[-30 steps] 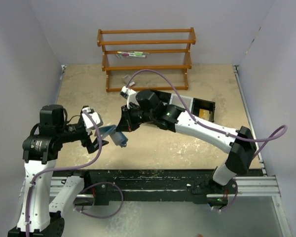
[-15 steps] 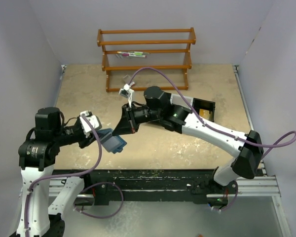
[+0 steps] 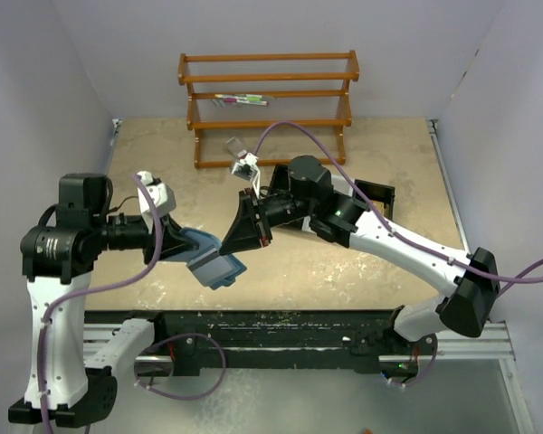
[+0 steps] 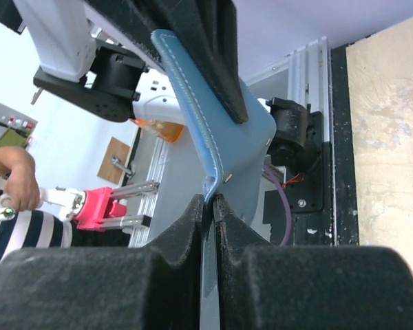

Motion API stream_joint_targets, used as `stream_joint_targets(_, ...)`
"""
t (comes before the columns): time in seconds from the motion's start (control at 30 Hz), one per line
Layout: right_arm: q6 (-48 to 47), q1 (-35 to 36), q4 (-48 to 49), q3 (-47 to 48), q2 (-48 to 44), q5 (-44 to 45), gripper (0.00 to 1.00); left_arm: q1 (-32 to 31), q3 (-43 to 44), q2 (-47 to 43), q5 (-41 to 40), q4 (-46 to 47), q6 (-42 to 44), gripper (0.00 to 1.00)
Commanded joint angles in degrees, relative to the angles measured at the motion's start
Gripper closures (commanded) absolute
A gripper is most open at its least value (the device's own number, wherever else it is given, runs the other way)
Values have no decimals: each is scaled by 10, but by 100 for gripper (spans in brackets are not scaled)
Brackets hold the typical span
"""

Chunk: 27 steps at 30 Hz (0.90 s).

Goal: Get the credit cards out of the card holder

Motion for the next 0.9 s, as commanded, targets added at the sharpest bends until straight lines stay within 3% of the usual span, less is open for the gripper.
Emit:
stream_joint_targets(0.0,3,-2,41,-1,-19,-46,86,2,43,44,131,-8,-74,97)
stream_joint_targets(0.27,-13,-11,1,34,-16,-57,47,2,84,124,183,-81,-57,97)
stream_joint_targets(0.47,-61,-23,-62,67,-14,-54,36,2,94,116,182,-81,-54,97)
stream_joint_targets(0.6,-132,-26,-174,140,18,-19,30,1,92,116,194,-81,-55,97)
stream_joint_targets(0.87,-145,-24,-189,212,69,-32,33,0,94,115,200,-81,-59,98)
